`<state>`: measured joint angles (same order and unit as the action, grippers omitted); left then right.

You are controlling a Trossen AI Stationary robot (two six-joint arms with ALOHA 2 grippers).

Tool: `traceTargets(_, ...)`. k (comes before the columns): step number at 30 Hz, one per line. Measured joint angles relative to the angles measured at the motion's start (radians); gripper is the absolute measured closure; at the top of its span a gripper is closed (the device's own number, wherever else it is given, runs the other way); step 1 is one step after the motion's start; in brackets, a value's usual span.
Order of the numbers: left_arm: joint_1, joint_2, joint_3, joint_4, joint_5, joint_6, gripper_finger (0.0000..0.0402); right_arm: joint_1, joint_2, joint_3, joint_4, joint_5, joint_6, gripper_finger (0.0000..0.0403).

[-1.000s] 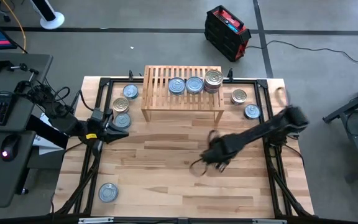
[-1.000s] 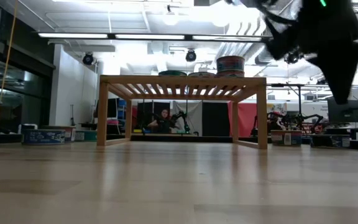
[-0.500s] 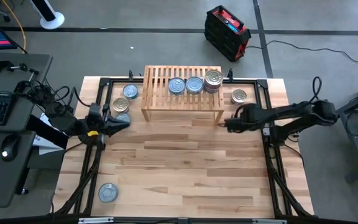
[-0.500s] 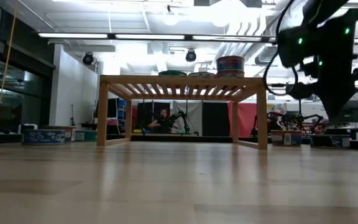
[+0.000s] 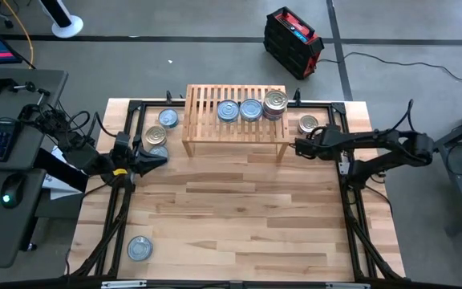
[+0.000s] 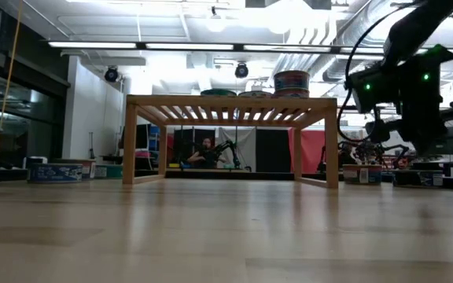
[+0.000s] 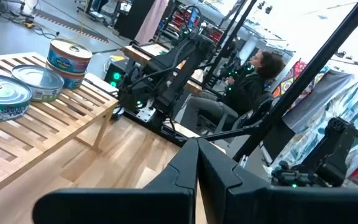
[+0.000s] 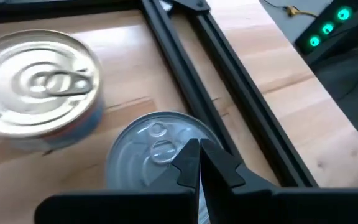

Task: Stack canned seafood by type on shelf
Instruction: Move the blue tuna can to the middle right of the table

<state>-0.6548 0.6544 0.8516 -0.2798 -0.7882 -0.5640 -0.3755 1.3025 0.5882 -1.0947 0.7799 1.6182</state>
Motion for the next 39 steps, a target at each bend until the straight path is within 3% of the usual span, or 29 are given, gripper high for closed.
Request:
traceTargets(6,0.000,0.000,0.000,0.000,0.000,-0.020,0.0401,-0.046,0.000,-0.050,0.128,-0.056,-0.095,0.0403)
traceTargets(16,0.000,0.000,0.000,-0.007,-0.001,-0.011,0.0401,-0.004,0.000,-0.062,0.227,-0.169,-0.248,0.0403)
traceTargets(31,0.000,0.000,0.000,-0.068,-0.001,0.011,0.0401,0.228,-0.002,-0.038,0.178,-0.286,-0.142,0.0403)
traceTargets(39,0.000,0.000,0.000,-0.068,-0.001,0.053,0.0401,0.248,0.000,-0.008,0.117,-0.321,-0.142,0.0403)
